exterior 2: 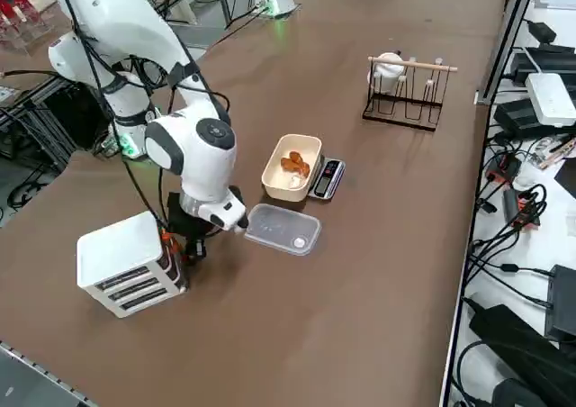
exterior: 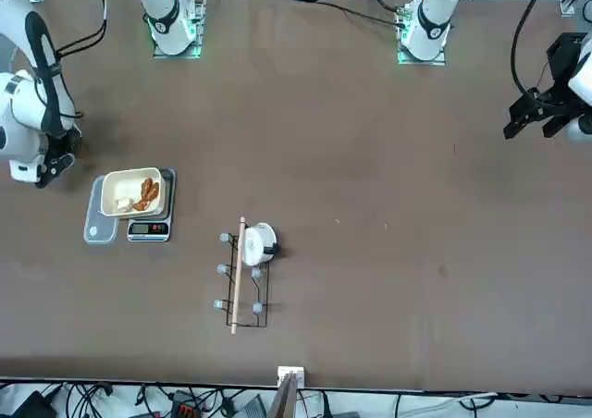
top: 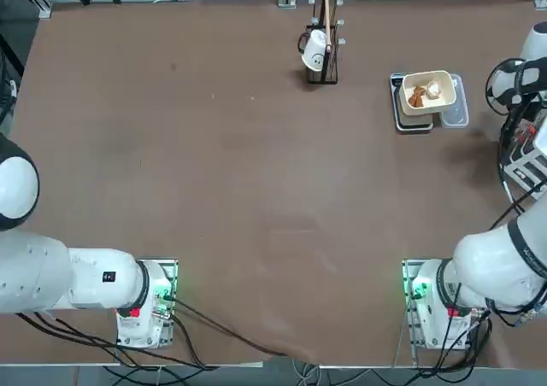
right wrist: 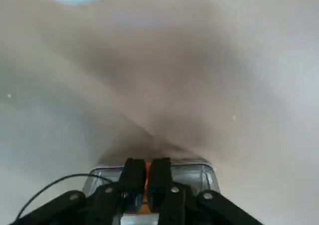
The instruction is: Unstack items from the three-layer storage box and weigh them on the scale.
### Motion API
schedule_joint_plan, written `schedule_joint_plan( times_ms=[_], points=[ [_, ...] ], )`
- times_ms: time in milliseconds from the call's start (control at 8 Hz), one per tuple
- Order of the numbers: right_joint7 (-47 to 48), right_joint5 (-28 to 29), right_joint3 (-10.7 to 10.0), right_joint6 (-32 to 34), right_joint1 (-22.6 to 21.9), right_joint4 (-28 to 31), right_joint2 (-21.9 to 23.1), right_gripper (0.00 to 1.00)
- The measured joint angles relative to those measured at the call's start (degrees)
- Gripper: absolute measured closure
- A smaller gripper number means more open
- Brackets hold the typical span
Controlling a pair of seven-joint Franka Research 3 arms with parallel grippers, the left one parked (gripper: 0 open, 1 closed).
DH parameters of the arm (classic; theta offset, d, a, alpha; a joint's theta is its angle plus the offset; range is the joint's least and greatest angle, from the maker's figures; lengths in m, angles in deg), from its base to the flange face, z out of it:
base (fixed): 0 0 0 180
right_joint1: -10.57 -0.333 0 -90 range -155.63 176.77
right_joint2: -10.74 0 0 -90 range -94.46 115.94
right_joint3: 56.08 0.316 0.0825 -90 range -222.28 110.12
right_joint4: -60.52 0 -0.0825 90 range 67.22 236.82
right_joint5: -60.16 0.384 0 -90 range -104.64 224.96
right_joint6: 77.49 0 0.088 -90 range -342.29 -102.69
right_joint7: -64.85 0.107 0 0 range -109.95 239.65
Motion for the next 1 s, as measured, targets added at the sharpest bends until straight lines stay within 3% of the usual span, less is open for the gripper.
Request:
schedule_joint_plan(
  times_ms=[500,1000],
  points=[
    [0.4,4.6,4.8,-0.1,-0.1,-2.3,0.0,0.93],
    [0.4,5.1,5.6,0.0,-0.1,-3.2,-0.2,0.94]
  ],
)
